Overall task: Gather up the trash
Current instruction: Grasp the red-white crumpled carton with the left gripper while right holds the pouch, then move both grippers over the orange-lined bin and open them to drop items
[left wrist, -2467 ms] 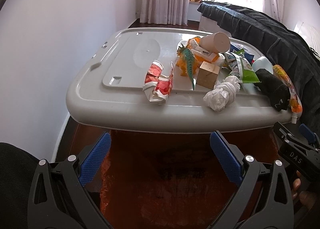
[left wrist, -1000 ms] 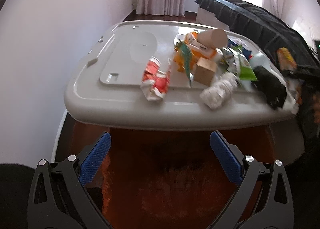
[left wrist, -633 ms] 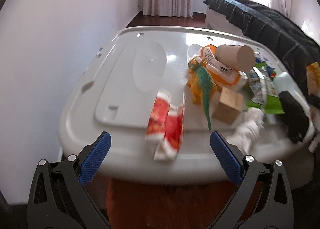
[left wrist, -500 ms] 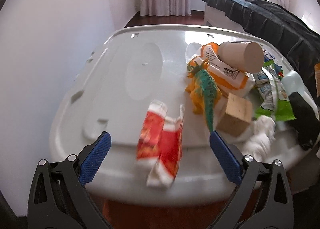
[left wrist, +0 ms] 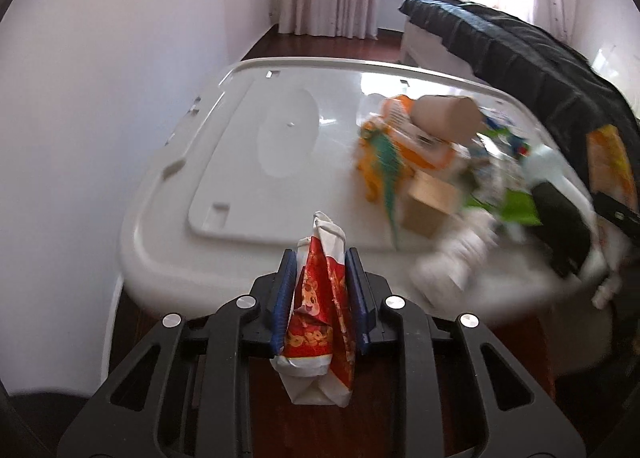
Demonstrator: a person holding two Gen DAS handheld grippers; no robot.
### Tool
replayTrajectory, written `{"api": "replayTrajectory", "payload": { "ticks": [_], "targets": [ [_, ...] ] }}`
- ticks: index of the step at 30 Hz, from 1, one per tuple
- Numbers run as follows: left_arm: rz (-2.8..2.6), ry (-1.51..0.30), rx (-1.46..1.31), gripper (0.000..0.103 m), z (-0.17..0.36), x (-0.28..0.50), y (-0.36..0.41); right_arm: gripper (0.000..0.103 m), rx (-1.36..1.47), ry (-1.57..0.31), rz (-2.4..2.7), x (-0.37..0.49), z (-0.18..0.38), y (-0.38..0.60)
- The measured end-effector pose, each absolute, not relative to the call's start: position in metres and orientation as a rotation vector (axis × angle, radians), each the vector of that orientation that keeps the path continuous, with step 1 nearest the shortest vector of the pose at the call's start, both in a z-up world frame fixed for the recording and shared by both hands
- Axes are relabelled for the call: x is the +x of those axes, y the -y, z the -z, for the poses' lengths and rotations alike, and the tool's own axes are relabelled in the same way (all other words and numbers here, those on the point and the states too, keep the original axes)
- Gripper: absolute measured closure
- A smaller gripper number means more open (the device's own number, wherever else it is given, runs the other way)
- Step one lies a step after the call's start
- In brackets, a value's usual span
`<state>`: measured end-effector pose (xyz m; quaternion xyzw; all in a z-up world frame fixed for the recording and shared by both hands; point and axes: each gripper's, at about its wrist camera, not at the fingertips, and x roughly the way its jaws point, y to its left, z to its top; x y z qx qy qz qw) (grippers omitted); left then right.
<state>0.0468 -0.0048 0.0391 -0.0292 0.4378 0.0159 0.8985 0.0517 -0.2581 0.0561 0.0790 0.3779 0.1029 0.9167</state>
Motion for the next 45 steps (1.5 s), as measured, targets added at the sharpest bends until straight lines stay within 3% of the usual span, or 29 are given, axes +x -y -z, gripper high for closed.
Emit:
{"api": "replayTrajectory", "payload": {
  "ticks": [11,25,27,28,29,30,38,45],
  "targets": [
    [0.020,-0.941,0.015,0.078,-0.042,-0.038,0.023,0.069,0.229,-0.927,-0.407,-0.054,-0.042,0.195],
    [0.062,-1.202,0.008,0.078,0.033,-0.051,0.025,0.069,0.157,-1.130,-0.378,-0.067,0.023,0.175],
    [0.065,-1.256,0.014,0.069,0.046,-0.047,0.026,0.067,0.156,-1.171,-0.370,-0.065,0.035,0.173],
    [0.049,-1.320,0.035,0.052,0.060,-0.044,0.027,0.064,0.161,-1.198,-0.360,-0.062,0.043,0.173],
    [0.028,-1.352,0.049,0.033,0.067,-0.038,0.028,0.048,0.163,-1.220,-0.349,-0.058,0.049,0.173],
    [0.007,-1.384,0.062,0.029,0.075,-0.036,0.028,0.037,0.165,-1.246,-0.318,-0.054,0.055,0.175],
    [0.003,-1.412,0.078,0.029,0.081,-0.032,0.031,0.037,0.271,-1.169,-0.239,-0.052,0.041,0.205],
    [0.001,-1.380,0.051,0.029,0.073,-0.035,0.024,0.037,0.161,-1.000,-0.171,-0.035,-0.007,0.219]
  ]
}}
